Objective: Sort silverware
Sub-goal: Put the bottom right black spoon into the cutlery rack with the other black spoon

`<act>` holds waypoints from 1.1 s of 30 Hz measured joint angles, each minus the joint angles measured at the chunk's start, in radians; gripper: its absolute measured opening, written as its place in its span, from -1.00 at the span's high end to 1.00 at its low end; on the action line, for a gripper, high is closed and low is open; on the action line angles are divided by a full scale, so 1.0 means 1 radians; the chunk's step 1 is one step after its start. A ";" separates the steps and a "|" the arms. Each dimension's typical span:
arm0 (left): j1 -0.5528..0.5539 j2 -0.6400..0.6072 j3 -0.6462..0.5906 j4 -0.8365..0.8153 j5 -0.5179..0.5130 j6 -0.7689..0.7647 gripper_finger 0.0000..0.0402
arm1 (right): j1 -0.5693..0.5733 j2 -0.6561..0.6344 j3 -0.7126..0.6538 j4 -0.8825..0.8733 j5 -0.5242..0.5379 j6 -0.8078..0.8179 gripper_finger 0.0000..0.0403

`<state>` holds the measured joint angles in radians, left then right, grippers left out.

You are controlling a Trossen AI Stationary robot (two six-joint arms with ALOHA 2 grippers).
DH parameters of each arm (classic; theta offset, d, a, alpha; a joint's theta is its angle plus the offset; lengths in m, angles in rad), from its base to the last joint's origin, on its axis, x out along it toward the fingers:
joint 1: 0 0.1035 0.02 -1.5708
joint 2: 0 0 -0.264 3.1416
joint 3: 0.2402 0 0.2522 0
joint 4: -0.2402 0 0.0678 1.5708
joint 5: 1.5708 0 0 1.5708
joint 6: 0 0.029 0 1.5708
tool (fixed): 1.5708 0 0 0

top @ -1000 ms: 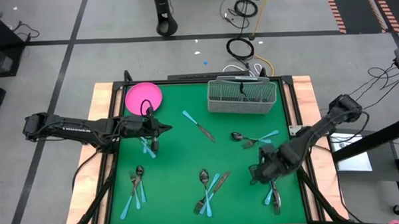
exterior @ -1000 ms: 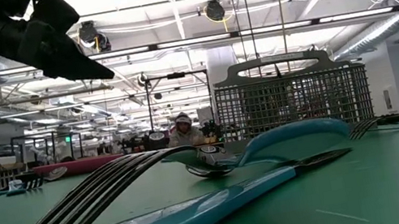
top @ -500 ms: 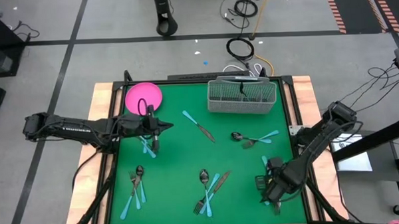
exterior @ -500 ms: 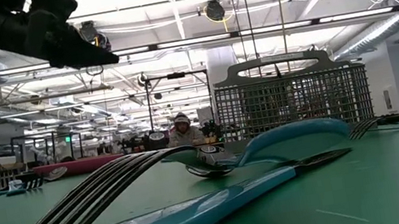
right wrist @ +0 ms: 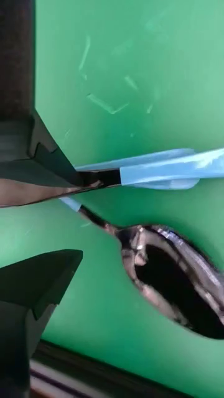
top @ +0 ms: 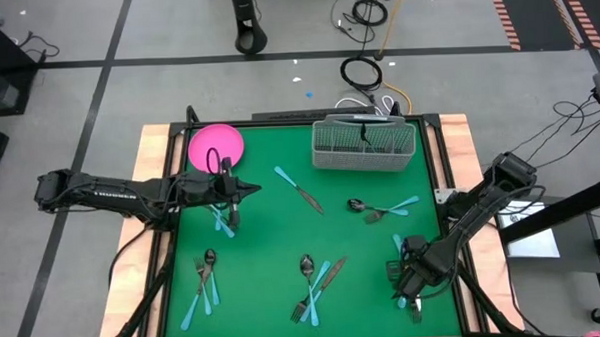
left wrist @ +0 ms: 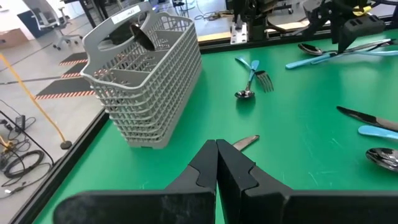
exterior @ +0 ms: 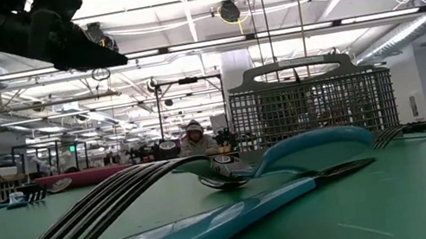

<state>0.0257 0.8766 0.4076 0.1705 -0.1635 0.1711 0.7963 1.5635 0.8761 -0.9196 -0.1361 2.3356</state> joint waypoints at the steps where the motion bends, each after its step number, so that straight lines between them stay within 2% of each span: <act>1: 0.000 0.000 0.000 0.000 0.000 0.000 1.00 | 0.000 -0.001 0.000 0.000 0.005 0.000 0.18; 12: 0.000 0.000 0.000 0.000 0.006 0.000 1.00 | -0.003 -0.020 0.006 -0.028 0.000 -0.004 0.18; 20: 0.000 0.000 0.000 0.001 0.006 0.000 1.00 | -0.003 -0.055 0.061 -0.176 0.006 -0.001 0.19; 33: 0.000 0.000 0.001 0.001 0.005 -0.006 1.00 | -0.019 -0.047 -0.049 -0.011 0.016 0.005 0.19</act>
<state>0.0259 0.8768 0.4084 0.1719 -0.1585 0.1646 0.7773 1.5166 0.8267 -0.9309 -0.1201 2.3410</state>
